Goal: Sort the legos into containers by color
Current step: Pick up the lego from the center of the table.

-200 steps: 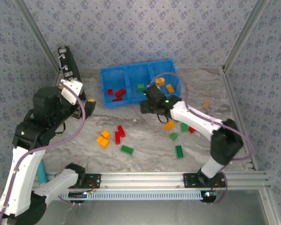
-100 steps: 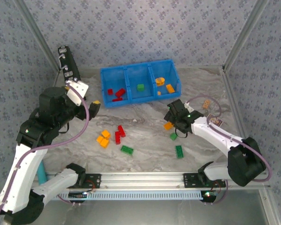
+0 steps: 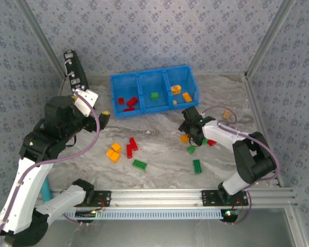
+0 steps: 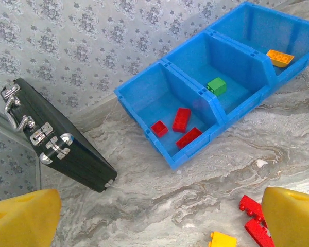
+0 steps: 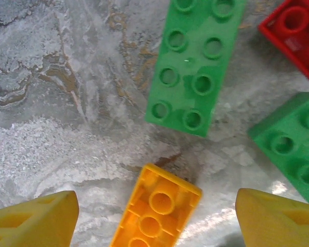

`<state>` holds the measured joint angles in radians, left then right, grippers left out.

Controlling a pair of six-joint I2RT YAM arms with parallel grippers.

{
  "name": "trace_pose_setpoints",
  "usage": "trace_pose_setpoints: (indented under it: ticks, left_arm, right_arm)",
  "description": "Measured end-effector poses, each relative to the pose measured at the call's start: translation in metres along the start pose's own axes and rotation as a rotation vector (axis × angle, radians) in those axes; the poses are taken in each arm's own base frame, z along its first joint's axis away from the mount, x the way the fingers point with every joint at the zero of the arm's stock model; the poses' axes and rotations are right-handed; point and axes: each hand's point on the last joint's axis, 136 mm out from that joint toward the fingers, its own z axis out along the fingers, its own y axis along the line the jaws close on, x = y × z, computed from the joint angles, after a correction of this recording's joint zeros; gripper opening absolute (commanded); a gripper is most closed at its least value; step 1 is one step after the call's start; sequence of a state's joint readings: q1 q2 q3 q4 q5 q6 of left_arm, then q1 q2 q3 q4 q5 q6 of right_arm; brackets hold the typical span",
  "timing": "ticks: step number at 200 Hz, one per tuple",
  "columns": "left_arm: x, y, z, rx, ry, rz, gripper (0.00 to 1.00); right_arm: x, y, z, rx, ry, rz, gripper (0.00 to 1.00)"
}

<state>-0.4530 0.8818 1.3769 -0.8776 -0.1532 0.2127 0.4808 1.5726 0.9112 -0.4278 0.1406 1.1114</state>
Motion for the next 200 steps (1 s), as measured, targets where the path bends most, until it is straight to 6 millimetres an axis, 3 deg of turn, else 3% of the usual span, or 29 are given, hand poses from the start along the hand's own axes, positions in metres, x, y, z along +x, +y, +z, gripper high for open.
trace_pose_setpoints:
  ticks: [34, 70, 106, 142, 155, 175, 200]
  left_arm:
    - [0.002, 0.002, 0.002, -0.014, 0.006, 0.008, 1.0]
    - [0.004, 0.002, 0.004, -0.019, 0.014, 0.016, 1.0]
    - [0.004, 0.003, 0.005, -0.026, 0.018, 0.018, 1.0]
    - [0.006, 0.005, 0.011, -0.039, 0.037, 0.031, 1.0]
    - [0.006, 0.006, 0.013, -0.042, 0.043, 0.037, 1.0]
    - [0.007, 0.007, 0.016, -0.054, 0.053, 0.044, 1.0]
    - [0.008, 0.009, 0.021, -0.068, 0.071, 0.06, 1.0]
  right_arm:
    - [-0.001, 0.012, 0.01, -0.002, 0.02, -0.013, 0.68]
    - [0.007, 0.006, 0.025, 0.039, 0.059, -0.043, 0.55]
    - [0.007, 0.006, 0.027, 0.068, 0.074, -0.081, 0.32]
    - [-0.001, 0.021, 0.023, 0.049, 0.085, -0.132, 0.25]
    - [-0.011, 0.025, 0.018, 0.035, 0.082, -0.142, 0.24]
    - [-0.045, 0.04, 0.003, 0.0, 0.042, -0.151, 0.23]
    - [-0.099, 0.08, -0.034, -0.089, -0.079, -0.201, 0.23]
